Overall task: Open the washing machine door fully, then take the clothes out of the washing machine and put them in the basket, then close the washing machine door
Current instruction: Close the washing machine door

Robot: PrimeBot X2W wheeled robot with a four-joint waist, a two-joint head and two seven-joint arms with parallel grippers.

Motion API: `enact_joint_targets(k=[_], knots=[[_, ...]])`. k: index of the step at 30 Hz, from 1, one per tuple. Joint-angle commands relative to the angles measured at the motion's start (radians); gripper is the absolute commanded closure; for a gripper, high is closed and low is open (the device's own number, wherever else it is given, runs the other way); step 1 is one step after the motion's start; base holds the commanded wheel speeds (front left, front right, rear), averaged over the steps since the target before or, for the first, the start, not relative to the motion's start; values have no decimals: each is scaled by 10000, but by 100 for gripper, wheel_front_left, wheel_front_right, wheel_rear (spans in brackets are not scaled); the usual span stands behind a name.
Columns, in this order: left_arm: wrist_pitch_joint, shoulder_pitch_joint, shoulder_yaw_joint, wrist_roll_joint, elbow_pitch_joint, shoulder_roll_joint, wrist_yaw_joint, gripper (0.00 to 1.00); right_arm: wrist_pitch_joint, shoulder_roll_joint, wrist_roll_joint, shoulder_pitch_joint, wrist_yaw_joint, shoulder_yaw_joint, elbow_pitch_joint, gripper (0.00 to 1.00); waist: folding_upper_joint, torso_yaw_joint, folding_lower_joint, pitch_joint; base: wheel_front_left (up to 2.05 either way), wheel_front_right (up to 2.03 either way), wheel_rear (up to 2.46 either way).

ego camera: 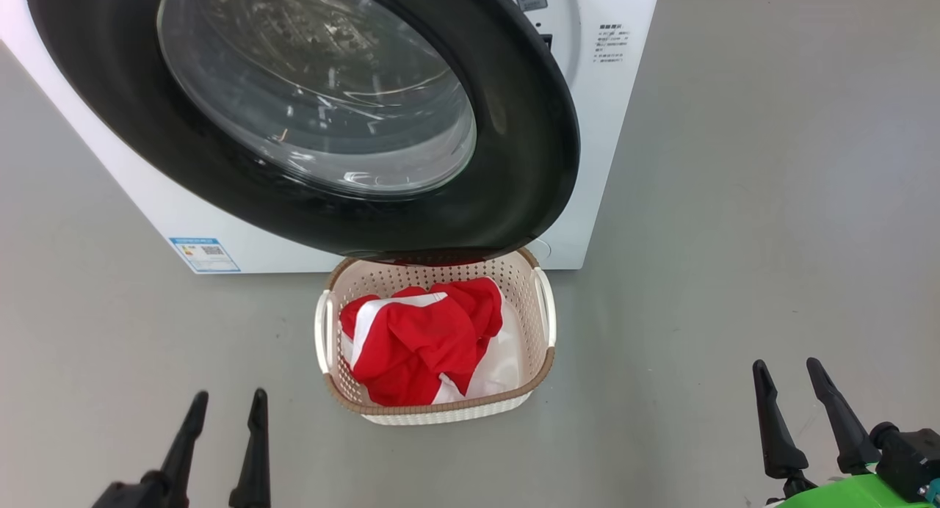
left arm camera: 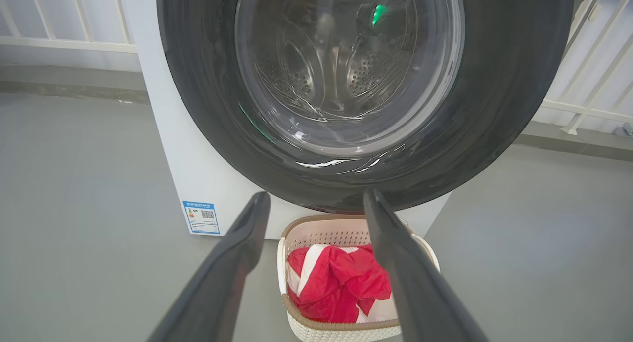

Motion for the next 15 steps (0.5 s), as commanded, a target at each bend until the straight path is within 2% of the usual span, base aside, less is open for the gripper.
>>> enact_joint_targets(k=[1,15], knots=[[-80,70,381,101,-259,72,-54,0,-65,-142,-96,-59,75,201,-273,0,0,4,0,-8,0,0,0],[-80,55,366,25,-239,21,-54,0,-65,-175,-98,-86,75,200,-314,0,0,46,0,83,0,0,0]])
